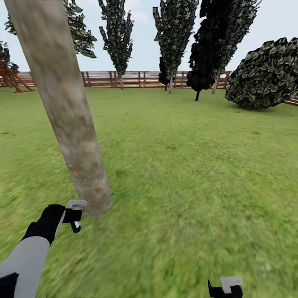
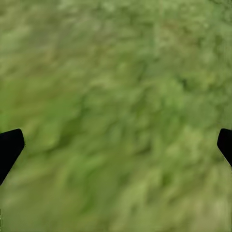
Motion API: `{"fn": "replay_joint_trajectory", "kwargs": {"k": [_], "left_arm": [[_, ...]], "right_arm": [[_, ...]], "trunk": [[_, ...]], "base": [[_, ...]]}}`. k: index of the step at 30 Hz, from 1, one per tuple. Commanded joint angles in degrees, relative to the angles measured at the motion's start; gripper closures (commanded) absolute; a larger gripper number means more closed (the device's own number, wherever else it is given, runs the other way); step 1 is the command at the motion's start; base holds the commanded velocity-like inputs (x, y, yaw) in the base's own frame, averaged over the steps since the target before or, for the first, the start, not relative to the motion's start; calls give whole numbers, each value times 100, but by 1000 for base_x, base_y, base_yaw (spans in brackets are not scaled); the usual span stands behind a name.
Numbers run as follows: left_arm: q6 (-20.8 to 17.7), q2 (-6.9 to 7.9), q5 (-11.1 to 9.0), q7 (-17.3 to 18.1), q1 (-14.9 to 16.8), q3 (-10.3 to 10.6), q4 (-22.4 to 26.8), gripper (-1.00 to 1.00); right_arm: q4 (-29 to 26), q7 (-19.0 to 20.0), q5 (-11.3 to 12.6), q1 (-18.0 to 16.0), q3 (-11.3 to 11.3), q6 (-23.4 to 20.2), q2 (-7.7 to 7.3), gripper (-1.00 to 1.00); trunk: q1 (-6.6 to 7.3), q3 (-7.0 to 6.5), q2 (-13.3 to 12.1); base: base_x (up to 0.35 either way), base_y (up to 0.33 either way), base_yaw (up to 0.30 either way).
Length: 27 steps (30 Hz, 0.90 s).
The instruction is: In the garden, pick up the pesticide atomizer on the floor and spray pesticide onto both trees until each tree trunk is fully covered.
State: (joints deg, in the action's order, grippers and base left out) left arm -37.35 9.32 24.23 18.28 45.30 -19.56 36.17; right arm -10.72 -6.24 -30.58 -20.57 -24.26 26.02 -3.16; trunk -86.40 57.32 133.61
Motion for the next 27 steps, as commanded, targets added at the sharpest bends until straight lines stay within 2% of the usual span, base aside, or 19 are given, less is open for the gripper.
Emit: {"fn": "replay_joint_trajectory", "kwargs": {"k": [1,3,6,10,14,17,24,27], "left_arm": [[3,47,-9,1,-27,-53,4,100],[42,134,8,-1,-138,-102,5,100],[173,144,25,-33,-253,-99,0,100],[281,59,-4,-94,-356,-62,43,100],[293,-289,-13,-107,-350,-65,113,100],[297,-415,1,-113,-333,-58,125,100],[295,-433,3,-113,-275,-56,160,100],[268,-439,-1,-110,-293,-64,552,100]], "right_arm": [[0,0,0,0,0,0,0,-100],[0,0,0,0,0,0,0,-100],[0,0,0,0,0,0,0,-100],[0,0,0,0,0,0,0,-100],[0,0,0,0,-1,0,0,-100],[-8,-3,0,0,-8,0,-21,-100],[-9,-9,0,0,-9,-5,-43,-100],[-9,-9,0,0,-10,-6,-44,-100]], "trunk": [[0,0,0],[0,0,0],[0,0,0],[0,0,0],[0,0,0],[0,0,0],[0,0,0],[0,0,0]], "base": [[28,-43,278],[6,-10,278],[1,-2,278],[0,0,275],[36,-96,122],[80,-234,13],[-41,-270,1],[-16,-273,0]]}}
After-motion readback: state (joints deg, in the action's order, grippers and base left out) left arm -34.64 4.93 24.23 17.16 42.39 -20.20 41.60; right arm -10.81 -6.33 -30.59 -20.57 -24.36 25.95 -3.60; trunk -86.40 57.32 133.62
